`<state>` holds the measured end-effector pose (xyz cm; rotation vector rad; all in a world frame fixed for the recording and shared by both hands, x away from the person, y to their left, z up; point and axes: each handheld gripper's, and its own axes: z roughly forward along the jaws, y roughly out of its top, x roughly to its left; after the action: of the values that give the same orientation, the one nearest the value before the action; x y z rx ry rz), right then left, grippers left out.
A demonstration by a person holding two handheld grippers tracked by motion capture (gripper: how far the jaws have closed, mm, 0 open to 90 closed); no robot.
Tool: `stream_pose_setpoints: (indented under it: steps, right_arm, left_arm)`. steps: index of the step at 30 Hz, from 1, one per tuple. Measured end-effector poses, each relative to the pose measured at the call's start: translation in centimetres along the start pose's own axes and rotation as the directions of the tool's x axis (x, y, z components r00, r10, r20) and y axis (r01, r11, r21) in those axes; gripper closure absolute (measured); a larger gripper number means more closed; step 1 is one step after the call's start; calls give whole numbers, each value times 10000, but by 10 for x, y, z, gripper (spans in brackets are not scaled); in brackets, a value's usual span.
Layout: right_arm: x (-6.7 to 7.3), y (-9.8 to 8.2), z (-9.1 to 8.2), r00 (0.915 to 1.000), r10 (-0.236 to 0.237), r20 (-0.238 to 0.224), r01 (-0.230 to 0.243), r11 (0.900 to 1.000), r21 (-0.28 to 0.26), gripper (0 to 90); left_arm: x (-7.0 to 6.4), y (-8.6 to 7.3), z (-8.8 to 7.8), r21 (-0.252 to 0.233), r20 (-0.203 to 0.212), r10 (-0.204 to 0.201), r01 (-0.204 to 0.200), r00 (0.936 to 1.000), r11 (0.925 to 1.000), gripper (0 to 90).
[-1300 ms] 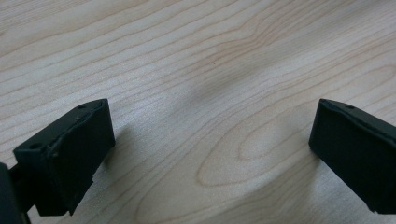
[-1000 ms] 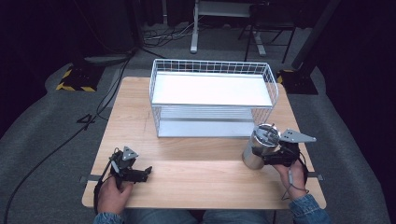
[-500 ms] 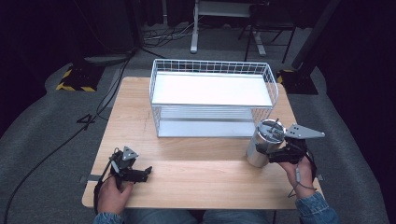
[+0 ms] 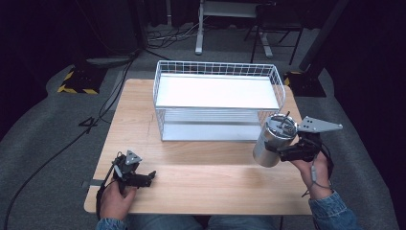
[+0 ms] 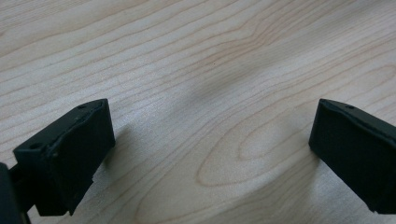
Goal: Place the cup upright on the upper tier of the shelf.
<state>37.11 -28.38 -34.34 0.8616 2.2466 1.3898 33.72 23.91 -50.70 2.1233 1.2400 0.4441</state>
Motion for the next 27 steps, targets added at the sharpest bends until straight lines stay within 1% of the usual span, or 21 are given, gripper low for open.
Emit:
stream_pose_setpoints:
  steps: [5,11,17,19,21,27]
  right_arm:
    - [1,15,-4,10000,-31,-16,31,10000,-16,37]
    - [1,36,-10,9999,-68,-123,67,9999,-105,37]
    - [0,57,-14,9998,-136,-167,130,9993,-347,37]
    - [-1,64,-14,9996,-38,-278,26,9992,-409,37]
    - [-2,72,-14,9994,-39,-354,22,9989,-474,37]
    - [-2,94,-12,9992,-259,-292,242,9981,-563,38]
  left_arm:
    - [0,0,0,1,-1,3,-3,10000,10000,6]
    - [0,0,0,1,3,-3,3,10000,10000,6]
    - [0,0,0,-10,-12,-17,17,10000,10000,6]
    - [-1,-1,0,2,-30,-45,45,10000,10000,6]
    - [-1,-1,-1,4,-52,-83,83,10000,10000,5]
    - [-2,-2,-1,-20,-137,-201,201,9997,9998,6]
